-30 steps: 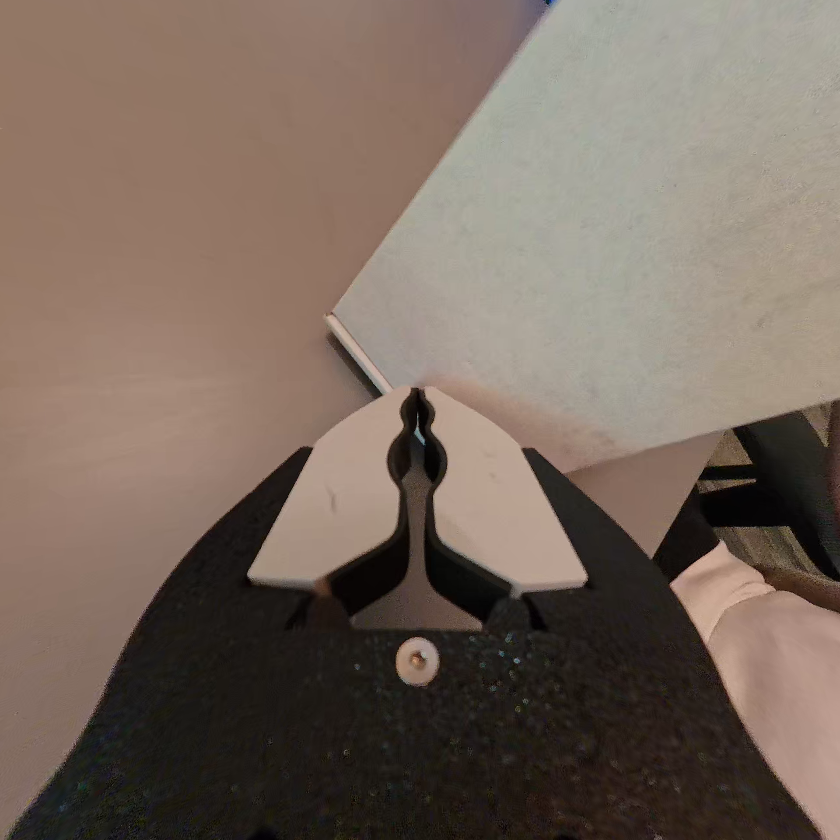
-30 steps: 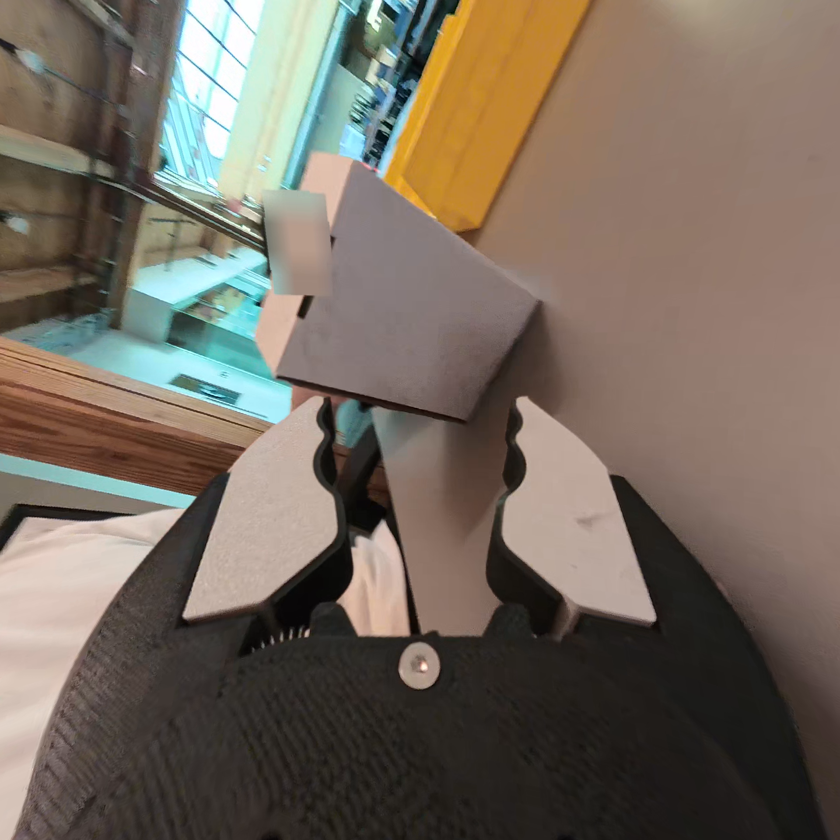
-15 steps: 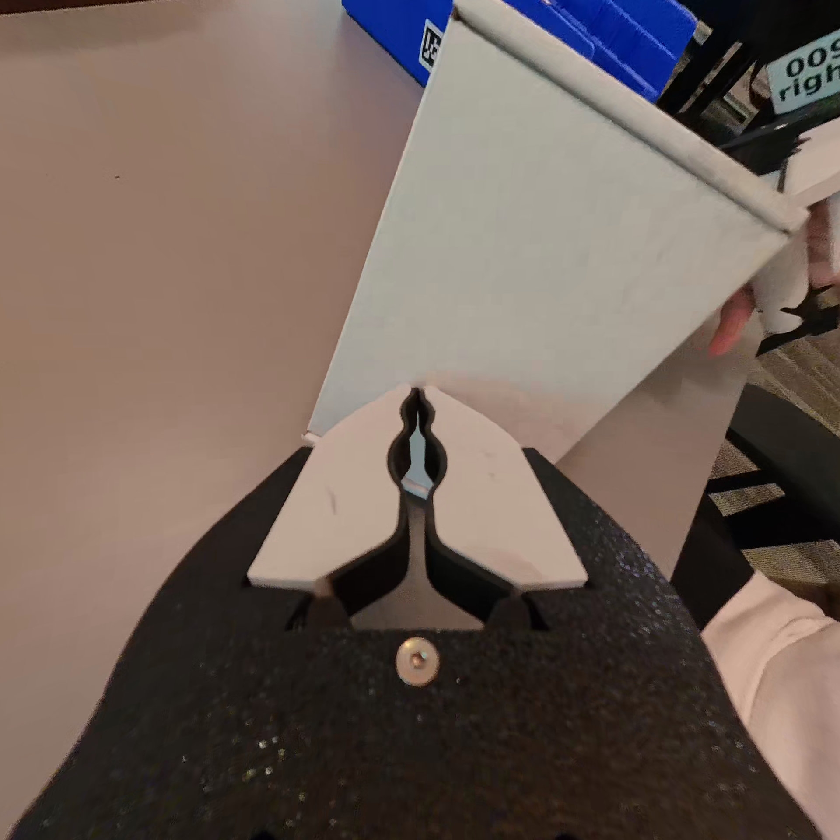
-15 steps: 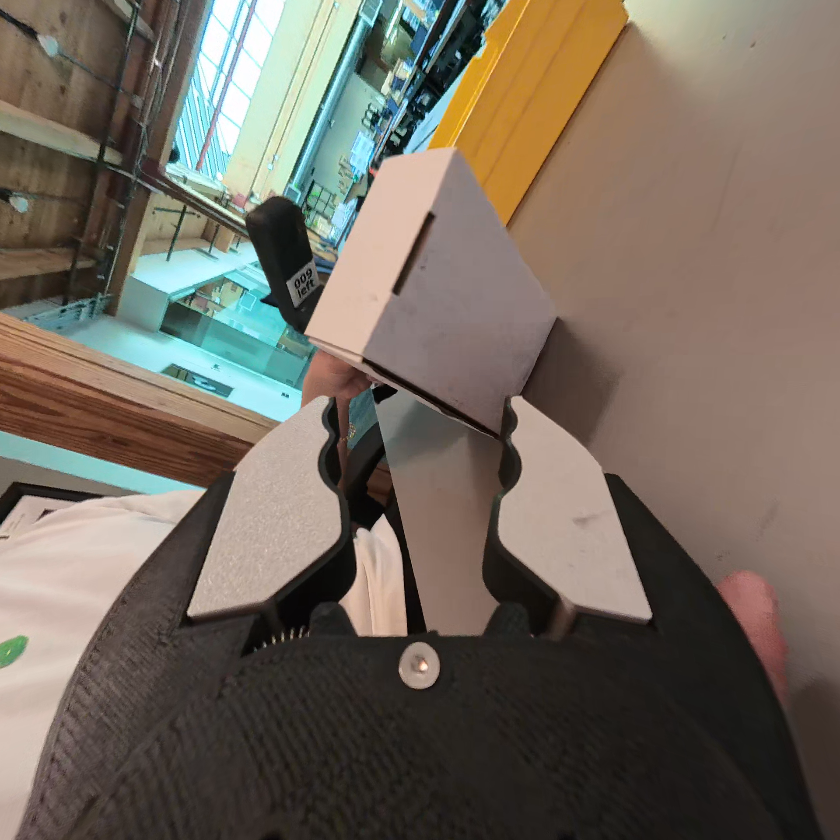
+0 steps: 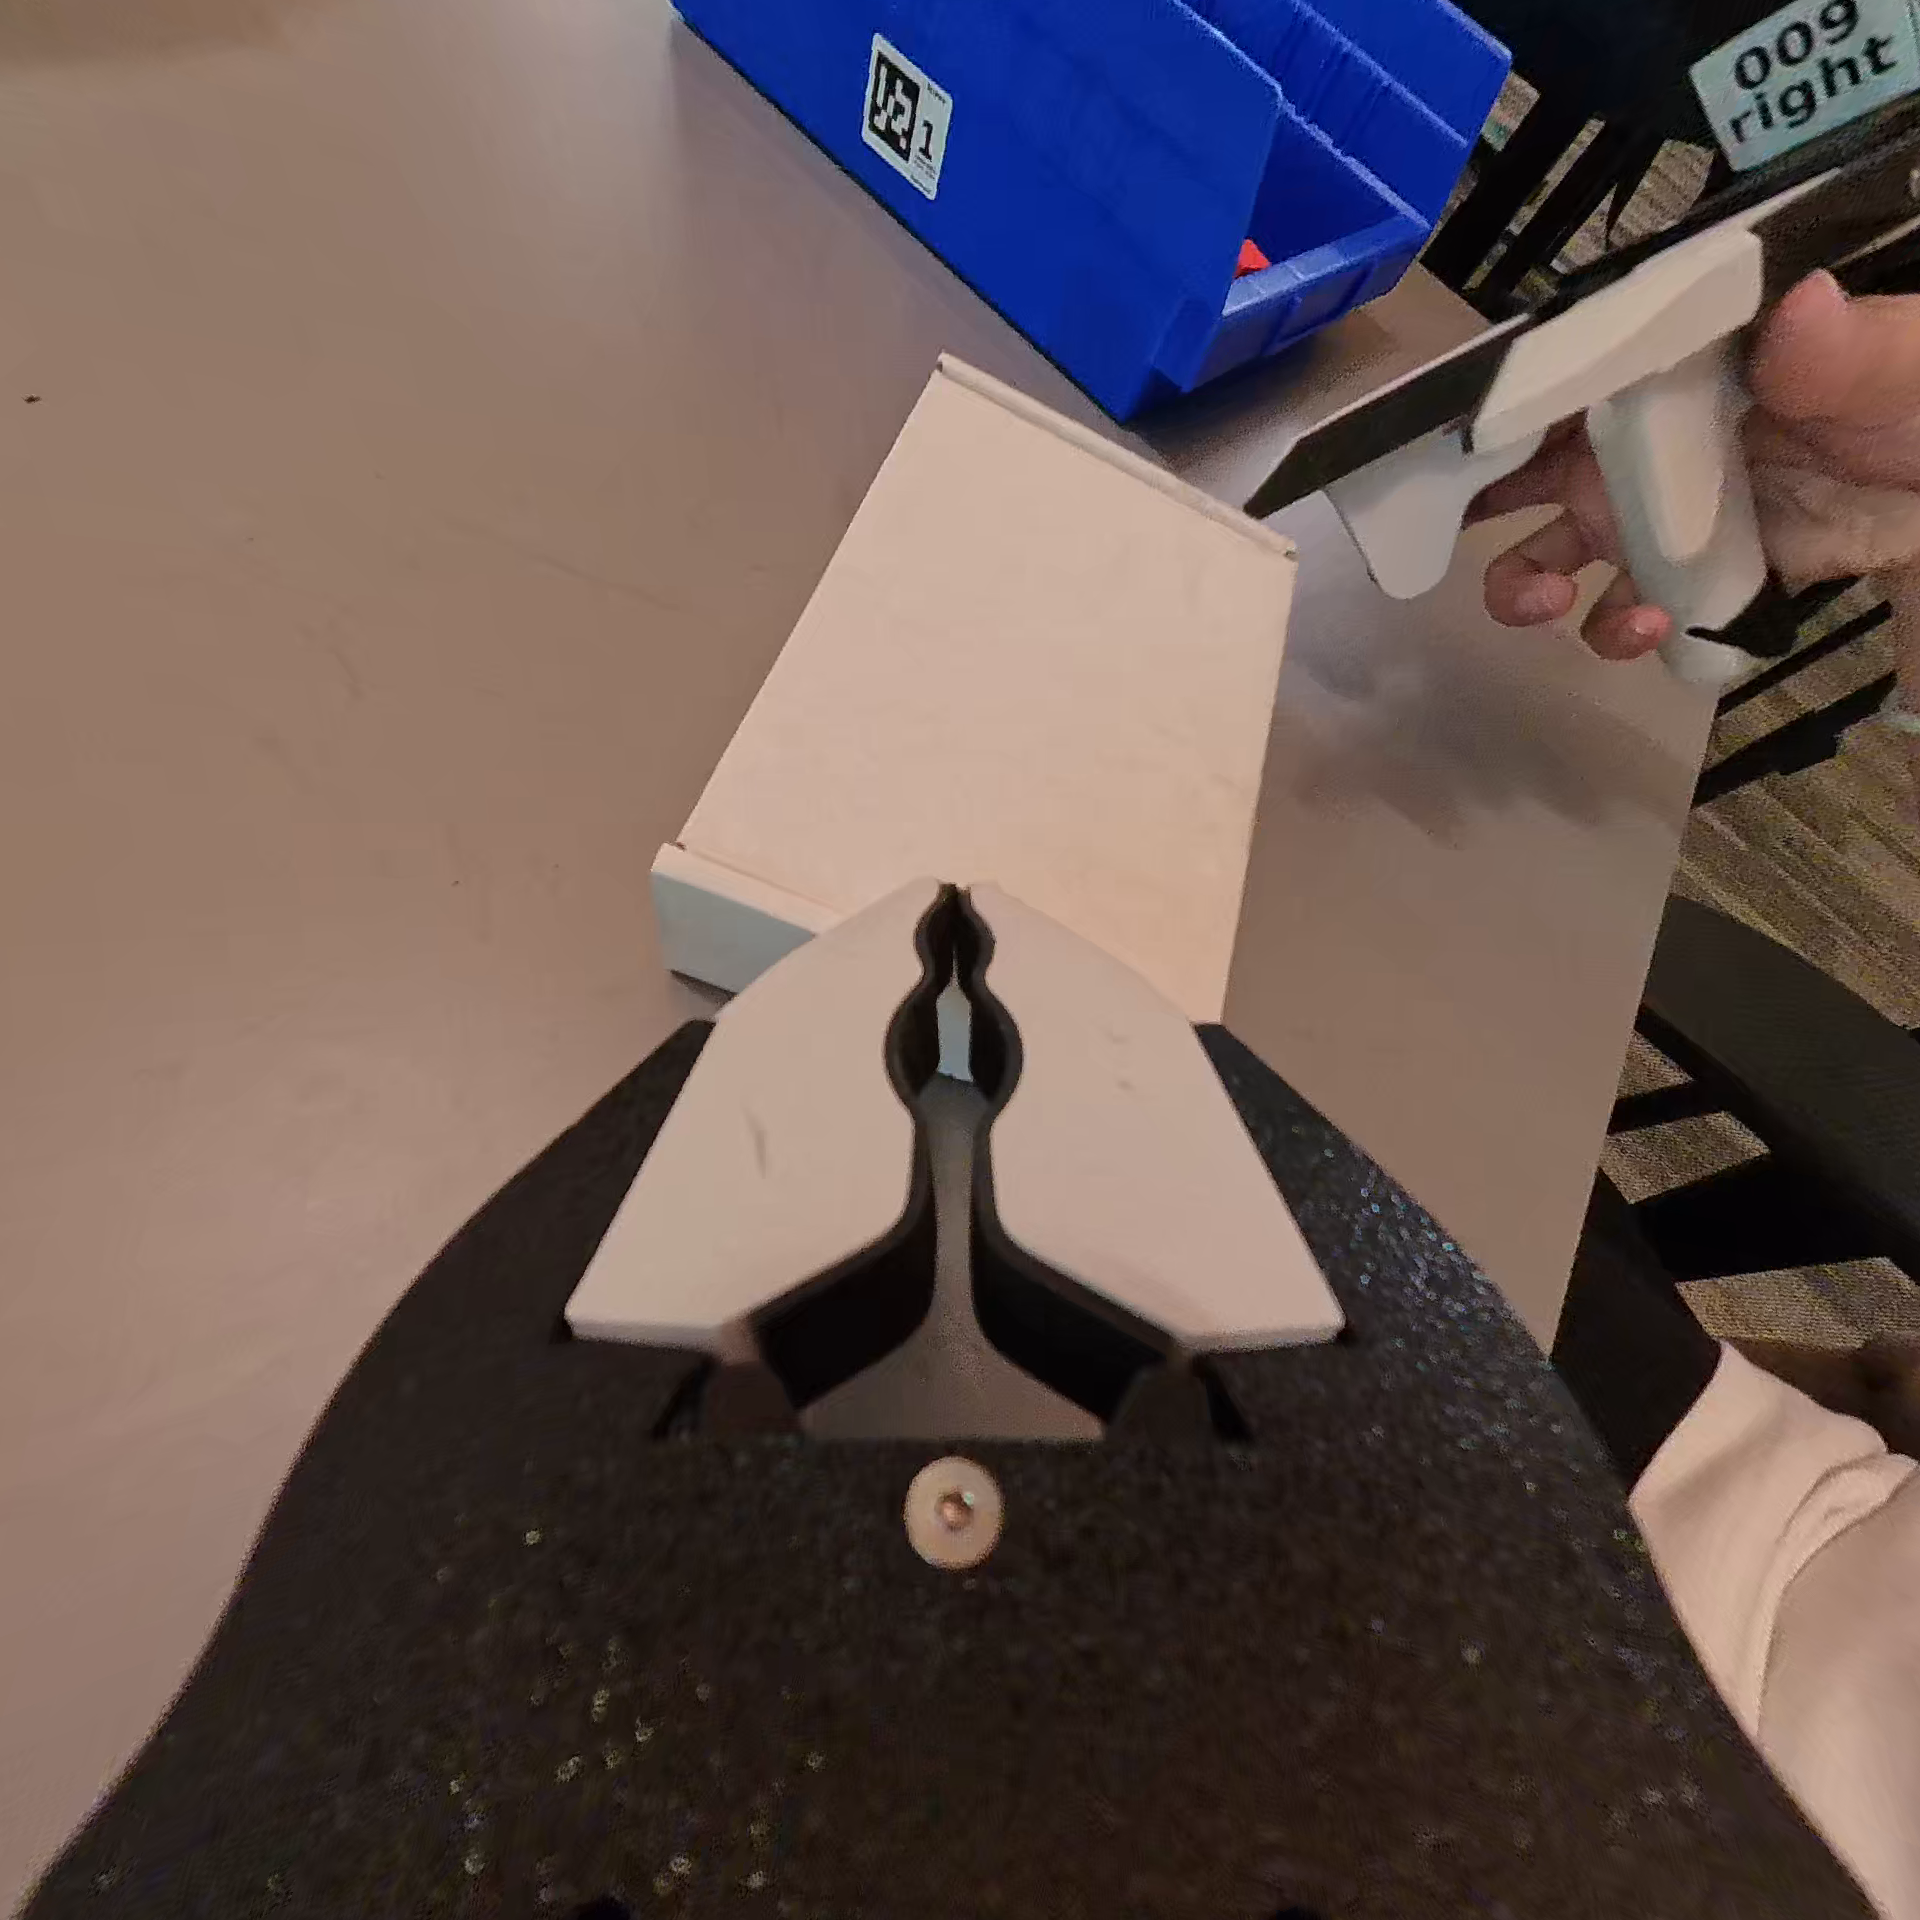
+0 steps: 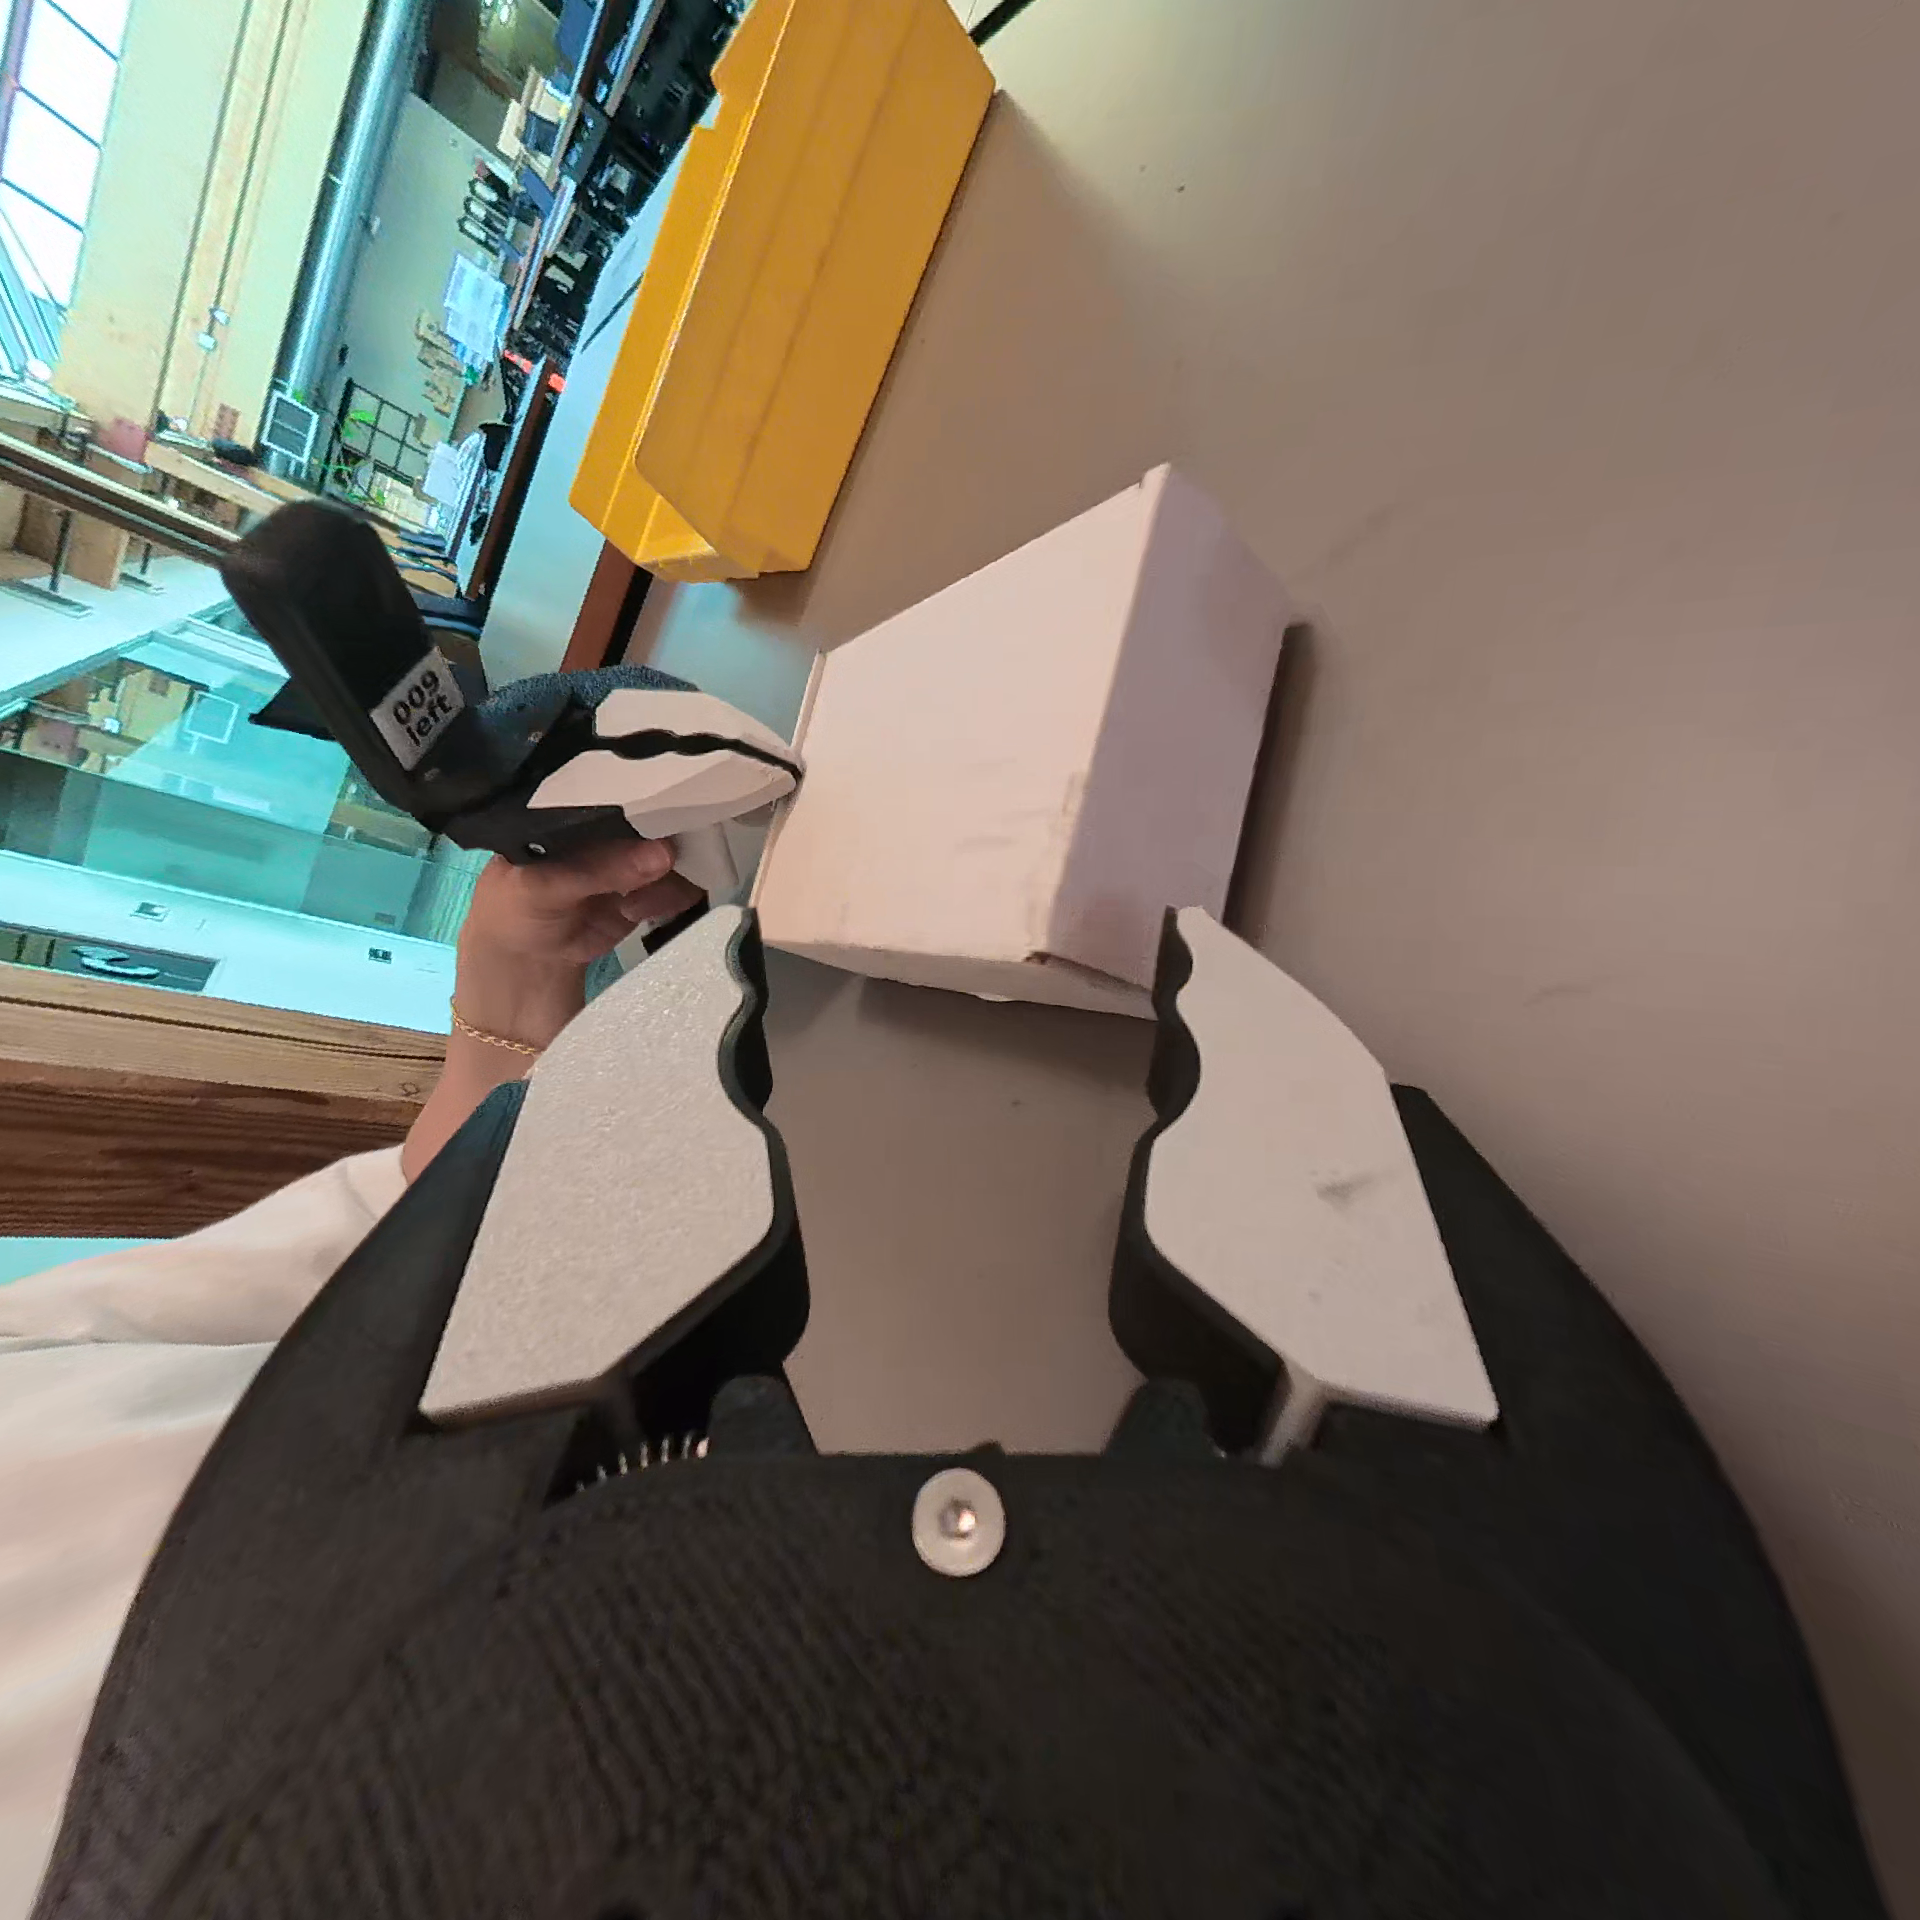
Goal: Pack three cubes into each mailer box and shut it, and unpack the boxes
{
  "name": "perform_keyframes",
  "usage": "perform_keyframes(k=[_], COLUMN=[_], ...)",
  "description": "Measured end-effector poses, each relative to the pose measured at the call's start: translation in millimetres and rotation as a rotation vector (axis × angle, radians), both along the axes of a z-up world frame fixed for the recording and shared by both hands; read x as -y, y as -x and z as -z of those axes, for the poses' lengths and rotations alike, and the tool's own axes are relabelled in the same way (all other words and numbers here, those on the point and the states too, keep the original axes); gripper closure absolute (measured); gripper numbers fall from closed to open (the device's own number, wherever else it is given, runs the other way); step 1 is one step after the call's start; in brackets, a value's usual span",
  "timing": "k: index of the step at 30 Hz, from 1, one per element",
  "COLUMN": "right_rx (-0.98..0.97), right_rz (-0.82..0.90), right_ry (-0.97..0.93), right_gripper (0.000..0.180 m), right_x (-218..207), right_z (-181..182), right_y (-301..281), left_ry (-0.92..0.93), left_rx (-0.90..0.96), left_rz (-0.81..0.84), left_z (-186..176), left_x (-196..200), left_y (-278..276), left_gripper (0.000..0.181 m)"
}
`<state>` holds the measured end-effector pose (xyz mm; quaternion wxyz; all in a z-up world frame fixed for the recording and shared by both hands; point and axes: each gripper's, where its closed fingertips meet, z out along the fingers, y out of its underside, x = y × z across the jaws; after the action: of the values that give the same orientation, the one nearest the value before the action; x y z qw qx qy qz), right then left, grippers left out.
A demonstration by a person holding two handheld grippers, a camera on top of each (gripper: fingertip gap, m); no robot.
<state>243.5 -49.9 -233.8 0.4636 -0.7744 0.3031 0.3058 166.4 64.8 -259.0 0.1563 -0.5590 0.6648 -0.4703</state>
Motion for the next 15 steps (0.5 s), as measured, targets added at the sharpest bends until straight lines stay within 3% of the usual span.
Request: perform_keyframes(k=[1,15], right_rx=[-0.006,-0.036], right_rz=[-0.016,-0.387], right_ry=[0.004,0.277], right_gripper=[0.108,0.102], right_x=[-1,-56], right_z=[0,4], right_y=[-1,7], left_ry=[0.005,0.027], left_rx=[0.004,0.043], left_rz=[-0.002,-0.018], left_z=[0,1], left_x=[-1,-11], left_y=[1,13], left_gripper=[0.181,0.181])
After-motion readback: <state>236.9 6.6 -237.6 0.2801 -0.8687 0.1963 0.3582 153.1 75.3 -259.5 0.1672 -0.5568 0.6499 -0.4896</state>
